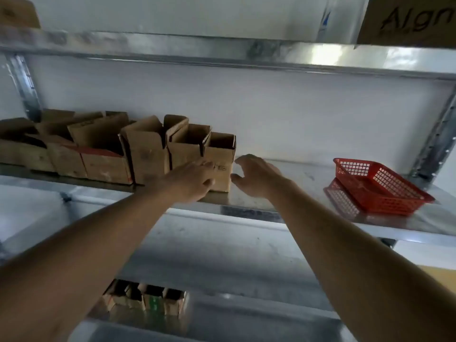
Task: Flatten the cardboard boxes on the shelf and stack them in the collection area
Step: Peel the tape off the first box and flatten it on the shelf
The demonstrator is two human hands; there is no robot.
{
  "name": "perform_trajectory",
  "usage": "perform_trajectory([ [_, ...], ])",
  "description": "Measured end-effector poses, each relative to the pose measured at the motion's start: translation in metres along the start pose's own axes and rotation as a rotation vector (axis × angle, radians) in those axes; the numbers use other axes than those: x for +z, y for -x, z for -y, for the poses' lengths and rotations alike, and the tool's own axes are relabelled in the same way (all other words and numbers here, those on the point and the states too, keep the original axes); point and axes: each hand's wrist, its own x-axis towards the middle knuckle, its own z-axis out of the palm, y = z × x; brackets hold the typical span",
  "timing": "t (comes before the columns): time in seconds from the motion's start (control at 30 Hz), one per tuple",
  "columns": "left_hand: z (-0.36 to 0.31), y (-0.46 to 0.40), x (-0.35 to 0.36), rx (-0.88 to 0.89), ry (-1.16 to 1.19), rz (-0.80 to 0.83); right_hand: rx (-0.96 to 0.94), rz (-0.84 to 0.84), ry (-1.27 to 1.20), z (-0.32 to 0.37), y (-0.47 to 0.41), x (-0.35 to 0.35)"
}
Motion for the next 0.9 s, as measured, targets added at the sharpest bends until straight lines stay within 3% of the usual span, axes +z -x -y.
perform_trajectory([
  [0.2,0.034,-0.021,0.018,0.042,-0.080,-0.030,0.011,-0.077,0.054,0.010,-0.043,0.015],
  [0.3,0.047,-0.026,0.025,0.052,-0.088,-0.079,-0.056,-0.193,0.078,0.015,-0.057,0.022],
  [0.5,0.058,-0.030,0.033,-0.019,-0.086,-0.016,-0.114,-0.291,0.228,0.012,-0.081,0.033],
  [0.63,0.055,-0.035,0.038,0.028,-0.049,-0.021,-0.074,-0.223,0.320,0.001,-0.080,0.021],
  [0.9,0.021,-0.057,0.063,0.004,0.017,0.083,0.012,-0.075,0.200,-0.051,-0.056,-0.002],
])
